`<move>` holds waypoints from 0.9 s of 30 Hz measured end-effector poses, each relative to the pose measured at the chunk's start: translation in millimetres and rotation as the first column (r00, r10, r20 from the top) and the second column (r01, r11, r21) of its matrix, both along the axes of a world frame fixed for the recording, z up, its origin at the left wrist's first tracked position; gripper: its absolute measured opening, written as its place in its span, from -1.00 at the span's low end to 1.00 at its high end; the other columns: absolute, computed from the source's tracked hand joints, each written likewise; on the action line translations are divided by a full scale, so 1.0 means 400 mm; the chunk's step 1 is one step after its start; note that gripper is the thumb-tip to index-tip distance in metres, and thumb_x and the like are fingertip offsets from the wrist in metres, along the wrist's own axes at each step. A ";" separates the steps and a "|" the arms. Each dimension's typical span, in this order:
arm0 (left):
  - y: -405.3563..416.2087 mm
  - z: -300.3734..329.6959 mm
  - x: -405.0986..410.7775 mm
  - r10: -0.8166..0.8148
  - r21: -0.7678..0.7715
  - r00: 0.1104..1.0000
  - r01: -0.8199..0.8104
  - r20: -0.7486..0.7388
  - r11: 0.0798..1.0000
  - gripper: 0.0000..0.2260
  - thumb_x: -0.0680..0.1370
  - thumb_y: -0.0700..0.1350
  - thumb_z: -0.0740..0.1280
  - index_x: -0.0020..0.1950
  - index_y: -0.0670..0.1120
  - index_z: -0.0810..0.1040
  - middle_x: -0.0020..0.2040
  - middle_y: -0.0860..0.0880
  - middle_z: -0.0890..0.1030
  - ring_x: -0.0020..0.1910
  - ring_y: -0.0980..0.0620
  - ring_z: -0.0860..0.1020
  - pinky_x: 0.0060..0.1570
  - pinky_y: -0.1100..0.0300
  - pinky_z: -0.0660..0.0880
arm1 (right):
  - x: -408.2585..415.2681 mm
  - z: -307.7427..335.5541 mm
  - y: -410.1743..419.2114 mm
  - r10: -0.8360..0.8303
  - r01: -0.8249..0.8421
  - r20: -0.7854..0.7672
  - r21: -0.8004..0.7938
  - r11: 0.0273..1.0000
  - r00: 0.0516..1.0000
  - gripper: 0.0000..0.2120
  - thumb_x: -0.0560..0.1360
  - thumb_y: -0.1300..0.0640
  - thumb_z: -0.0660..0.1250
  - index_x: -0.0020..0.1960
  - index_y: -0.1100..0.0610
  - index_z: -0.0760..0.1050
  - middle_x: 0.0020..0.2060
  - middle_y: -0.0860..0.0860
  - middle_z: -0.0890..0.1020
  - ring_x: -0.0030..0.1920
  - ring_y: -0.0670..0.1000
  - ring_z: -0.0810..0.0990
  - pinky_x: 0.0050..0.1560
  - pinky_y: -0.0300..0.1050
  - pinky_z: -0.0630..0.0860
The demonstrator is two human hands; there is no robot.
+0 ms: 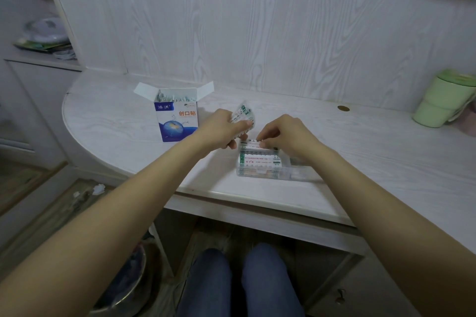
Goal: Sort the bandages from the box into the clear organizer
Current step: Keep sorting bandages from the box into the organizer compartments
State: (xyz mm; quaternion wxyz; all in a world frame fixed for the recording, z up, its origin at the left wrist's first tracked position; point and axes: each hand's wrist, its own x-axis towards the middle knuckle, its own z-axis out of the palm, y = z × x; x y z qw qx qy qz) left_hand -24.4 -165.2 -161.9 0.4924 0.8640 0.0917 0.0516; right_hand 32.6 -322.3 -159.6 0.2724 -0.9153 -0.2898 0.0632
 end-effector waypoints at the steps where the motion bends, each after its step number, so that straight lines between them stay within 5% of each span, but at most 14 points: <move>1: 0.001 0.000 -0.001 -0.006 0.008 1.000 0.006 -0.007 1.000 -0.75 0.58 0.01 0.27 0.11 -0.15 0.50 -0.06 -0.07 0.67 -0.48 0.11 0.46 -0.43 0.30 0.38 | 0.001 0.000 0.001 0.000 0.000 0.000 -0.002 1.000 1.000 -0.86 0.46 0.22 0.43 0.02 0.14 0.65 -0.18 -0.01 0.63 -0.09 -0.05 0.57 -0.10 -0.27 0.39; 9: 0.000 0.018 -0.022 0.062 -0.151 0.985 -0.037 0.161 0.988 -0.82 0.59 -0.04 0.27 0.09 -0.12 0.50 -0.12 -0.02 0.66 -0.56 0.17 0.47 -0.51 0.35 0.39 | 0.004 0.010 -0.010 -0.001 0.001 -0.004 0.055 0.999 1.000 -0.82 0.47 0.15 0.42 0.06 0.12 0.63 -0.20 -0.07 0.63 -0.16 -0.11 0.56 -0.26 -0.43 0.35; 13: -0.015 0.038 -0.046 0.058 -0.372 0.987 0.002 0.149 0.928 -0.87 0.54 -0.08 0.35 0.06 -0.08 0.54 -0.17 -0.06 0.69 -0.51 0.14 0.54 -0.50 0.35 0.43 | -0.018 0.049 -0.033 -0.033 0.122 -0.190 0.477 0.870 0.981 -0.87 0.53 0.07 0.33 0.04 0.05 0.61 -0.07 -0.03 0.67 -0.04 -0.07 0.63 -0.03 -0.22 0.51; 17: -0.054 0.053 -0.056 0.025 -0.487 0.994 0.029 0.104 0.873 -0.70 0.50 -0.08 0.39 0.19 -0.16 0.53 -0.19 -0.04 0.66 -0.47 0.14 0.58 -0.46 0.34 0.46 | -0.055 0.065 -0.052 0.152 0.104 -0.322 0.655 0.748 0.934 -0.94 0.50 0.18 0.38 -0.04 0.12 0.60 -0.19 0.02 0.70 -0.12 -0.03 0.70 -0.10 -0.25 0.58; 23: -0.095 0.065 -0.065 -0.066 -0.615 0.990 0.128 0.123 0.778 -0.82 0.56 -0.11 0.30 0.07 -0.19 0.54 -0.21 -0.13 0.70 -0.32 -0.05 0.67 -0.40 0.29 0.57 | -0.056 0.061 -0.094 0.092 0.127 -0.270 0.695 0.708 0.959 -0.93 0.46 0.31 0.40 -0.07 0.21 0.61 -0.27 0.10 0.69 -0.26 -0.08 0.68 -0.12 -0.29 0.59; 27: -0.117 0.066 -0.047 0.032 -0.605 0.992 0.048 0.121 0.795 -0.84 0.50 -0.28 0.37 0.06 -0.23 0.52 -0.15 -0.17 0.69 -0.21 -0.14 0.68 -0.26 0.14 0.64 | -0.046 0.049 -0.117 0.031 0.157 -0.249 0.699 0.698 0.968 -0.82 0.44 0.37 0.39 0.04 0.28 0.61 -0.22 0.14 0.67 -0.28 -0.11 0.65 -0.16 -0.32 0.57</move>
